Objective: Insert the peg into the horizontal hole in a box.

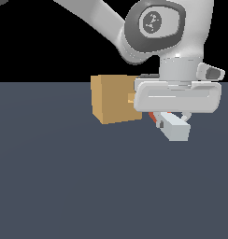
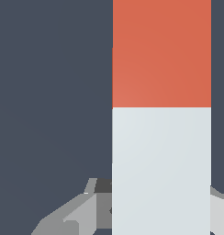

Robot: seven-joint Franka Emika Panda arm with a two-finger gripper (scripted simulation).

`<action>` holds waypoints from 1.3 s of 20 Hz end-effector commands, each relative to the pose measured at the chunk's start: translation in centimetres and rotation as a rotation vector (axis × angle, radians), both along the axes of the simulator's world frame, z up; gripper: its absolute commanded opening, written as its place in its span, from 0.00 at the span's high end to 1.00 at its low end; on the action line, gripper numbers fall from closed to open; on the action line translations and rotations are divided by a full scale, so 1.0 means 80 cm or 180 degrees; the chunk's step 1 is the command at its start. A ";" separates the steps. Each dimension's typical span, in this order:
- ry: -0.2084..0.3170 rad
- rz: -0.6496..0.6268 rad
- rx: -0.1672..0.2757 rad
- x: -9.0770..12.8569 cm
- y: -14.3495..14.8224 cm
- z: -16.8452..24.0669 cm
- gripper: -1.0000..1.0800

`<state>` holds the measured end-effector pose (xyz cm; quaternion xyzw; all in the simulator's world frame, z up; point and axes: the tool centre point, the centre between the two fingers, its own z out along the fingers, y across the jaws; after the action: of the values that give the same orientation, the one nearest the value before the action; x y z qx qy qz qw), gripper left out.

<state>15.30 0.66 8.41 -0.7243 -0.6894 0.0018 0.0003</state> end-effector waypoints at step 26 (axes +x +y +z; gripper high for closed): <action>0.0001 0.1387 0.0008 -0.003 0.150 0.037 1.00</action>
<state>15.03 12.66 11.20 -0.5582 -0.8297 0.0022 0.0021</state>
